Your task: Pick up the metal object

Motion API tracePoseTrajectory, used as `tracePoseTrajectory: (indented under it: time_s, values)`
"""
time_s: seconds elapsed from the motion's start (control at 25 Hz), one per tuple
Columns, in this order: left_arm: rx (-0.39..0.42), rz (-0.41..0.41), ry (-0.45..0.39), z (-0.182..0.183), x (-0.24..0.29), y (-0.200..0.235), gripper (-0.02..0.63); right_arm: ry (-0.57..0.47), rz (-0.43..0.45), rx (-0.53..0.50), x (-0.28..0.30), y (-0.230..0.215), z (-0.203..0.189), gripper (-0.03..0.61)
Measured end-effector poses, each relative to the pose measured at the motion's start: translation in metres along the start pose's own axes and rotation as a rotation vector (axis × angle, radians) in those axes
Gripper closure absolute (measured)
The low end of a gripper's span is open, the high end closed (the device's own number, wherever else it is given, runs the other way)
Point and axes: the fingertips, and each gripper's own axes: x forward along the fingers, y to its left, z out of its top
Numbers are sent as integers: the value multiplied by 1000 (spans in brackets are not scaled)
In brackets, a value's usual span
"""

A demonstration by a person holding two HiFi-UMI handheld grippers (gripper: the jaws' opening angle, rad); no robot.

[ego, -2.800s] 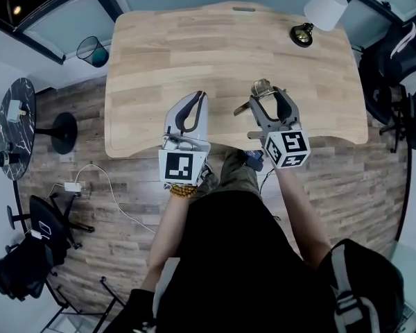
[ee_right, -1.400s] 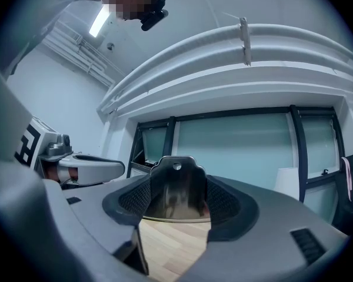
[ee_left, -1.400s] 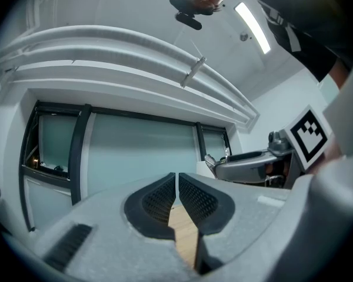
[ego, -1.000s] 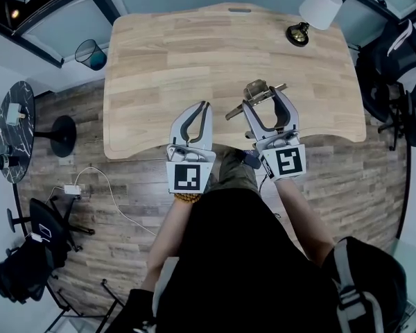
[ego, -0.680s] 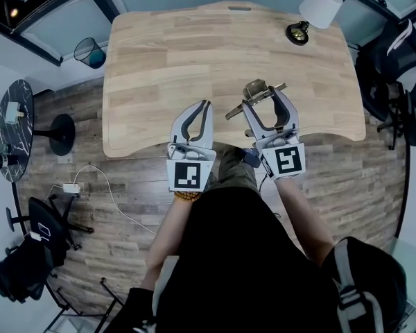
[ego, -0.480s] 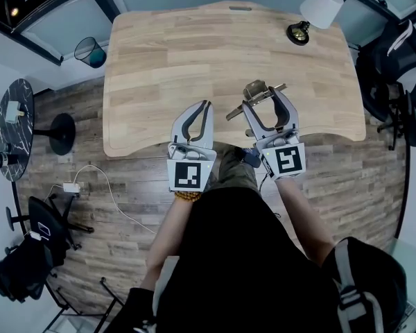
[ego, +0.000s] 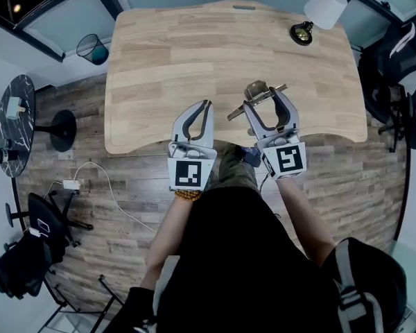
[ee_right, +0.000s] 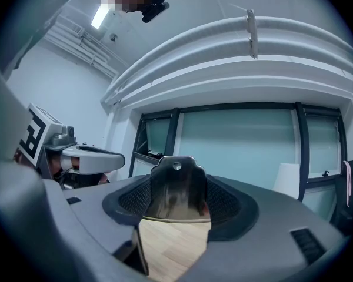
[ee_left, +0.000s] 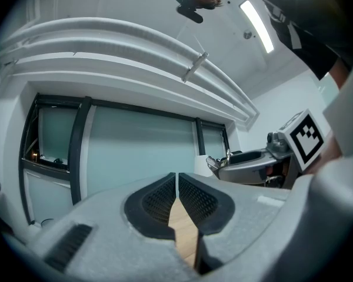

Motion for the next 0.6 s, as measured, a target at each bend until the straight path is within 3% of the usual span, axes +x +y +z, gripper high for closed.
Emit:
tracePoseTrajectory:
  time_s: [0.6]
  values:
    - [5,-6,5,-1,0,-4,583,36,30,-6,7,7,-9,293]
